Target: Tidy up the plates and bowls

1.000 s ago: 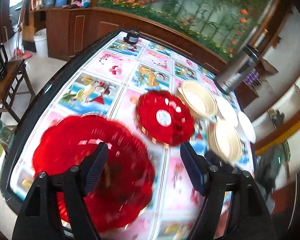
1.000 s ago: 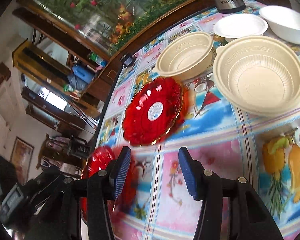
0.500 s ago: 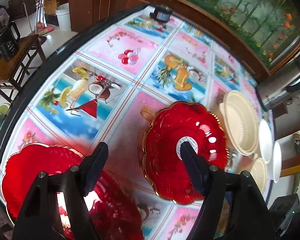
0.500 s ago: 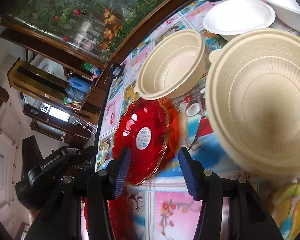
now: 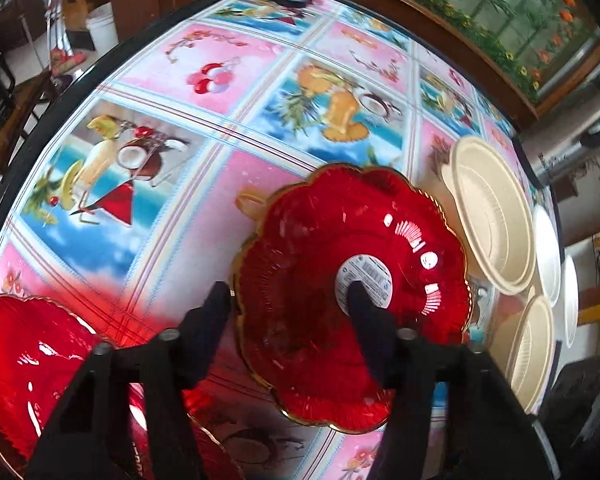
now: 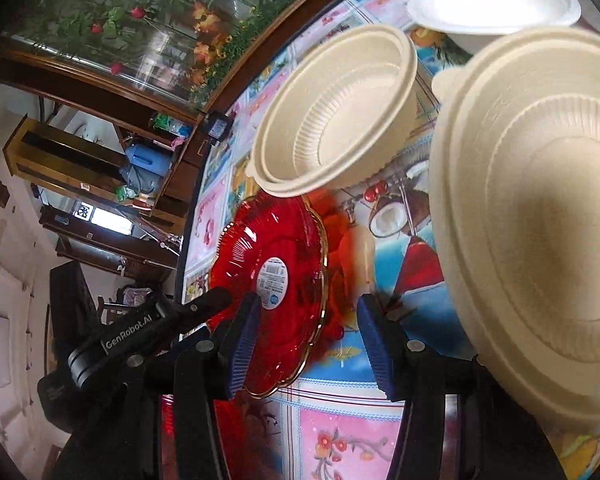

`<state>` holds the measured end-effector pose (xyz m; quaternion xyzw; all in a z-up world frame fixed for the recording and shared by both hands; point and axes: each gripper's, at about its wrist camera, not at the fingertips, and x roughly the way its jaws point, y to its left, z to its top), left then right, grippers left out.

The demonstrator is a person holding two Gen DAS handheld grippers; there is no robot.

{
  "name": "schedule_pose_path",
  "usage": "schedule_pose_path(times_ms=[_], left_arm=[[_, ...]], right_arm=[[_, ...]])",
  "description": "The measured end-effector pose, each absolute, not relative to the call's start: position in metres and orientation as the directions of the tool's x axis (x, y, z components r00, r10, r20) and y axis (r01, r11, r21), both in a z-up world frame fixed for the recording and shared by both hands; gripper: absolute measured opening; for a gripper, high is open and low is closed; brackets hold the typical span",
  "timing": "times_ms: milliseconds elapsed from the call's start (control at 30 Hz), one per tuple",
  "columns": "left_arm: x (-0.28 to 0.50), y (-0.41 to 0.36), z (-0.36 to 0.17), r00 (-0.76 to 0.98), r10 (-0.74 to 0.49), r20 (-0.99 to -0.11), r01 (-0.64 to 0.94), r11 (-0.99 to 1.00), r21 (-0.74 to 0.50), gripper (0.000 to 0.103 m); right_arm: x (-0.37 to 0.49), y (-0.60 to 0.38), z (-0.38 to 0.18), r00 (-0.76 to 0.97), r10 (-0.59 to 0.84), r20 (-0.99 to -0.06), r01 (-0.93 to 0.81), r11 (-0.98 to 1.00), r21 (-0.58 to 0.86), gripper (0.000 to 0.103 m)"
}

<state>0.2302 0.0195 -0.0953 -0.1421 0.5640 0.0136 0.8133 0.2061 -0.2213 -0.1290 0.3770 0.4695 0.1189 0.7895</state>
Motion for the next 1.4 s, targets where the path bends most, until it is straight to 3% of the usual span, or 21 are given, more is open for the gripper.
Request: schedule_pose_path(times_ms=[67, 167, 233, 400, 833, 1400], left_arm=[[0.23, 0.017, -0.095, 0.371, -0.127, -0.92, -0.176, 0.963, -0.203, 0.053], [0.23, 0.016, -0.096, 0.373, -0.121, -0.92, -0.17, 0.966, -0.196, 0.037], [0.23, 0.016, -0.096, 0.379, -0.107, -0.919, -0.163, 0.97, -0.18, 0.026], [0.229, 0.017, -0.096, 0.386, -0.089, -0.918, -0.154, 0.975, -0.159, 0.015], [0.208, 0.022, -0.053, 0.518, -0.093, -0.851, -0.089, 0.983, -0.162, 0.012], [0.105, 0.067, -0.001, 0.645, -0.113, -0.756, -0.027, 0.985, -0.17, 0.013]], right_arm=[[0.208, -0.22, -0.132, 0.527, 0.545, -0.652, 0.171, 0.684, 0.71, 0.049], [0.209, -0.217, -0.131, 0.533, 0.532, -0.658, 0.169, 0.694, 0.699, 0.045], [0.212, -0.213, -0.132, 0.525, 0.527, -0.669, 0.168, 0.706, 0.688, 0.03], [0.211, -0.216, -0.137, 0.537, 0.498, -0.681, 0.188, 0.716, 0.672, 0.009], [0.193, -0.217, -0.112, 0.636, 0.491, -0.595, 0.101, 0.712, 0.695, 0.009], [0.102, -0.176, -0.05, 0.706, 0.473, -0.527, -0.02, 0.757, 0.653, 0.009]])
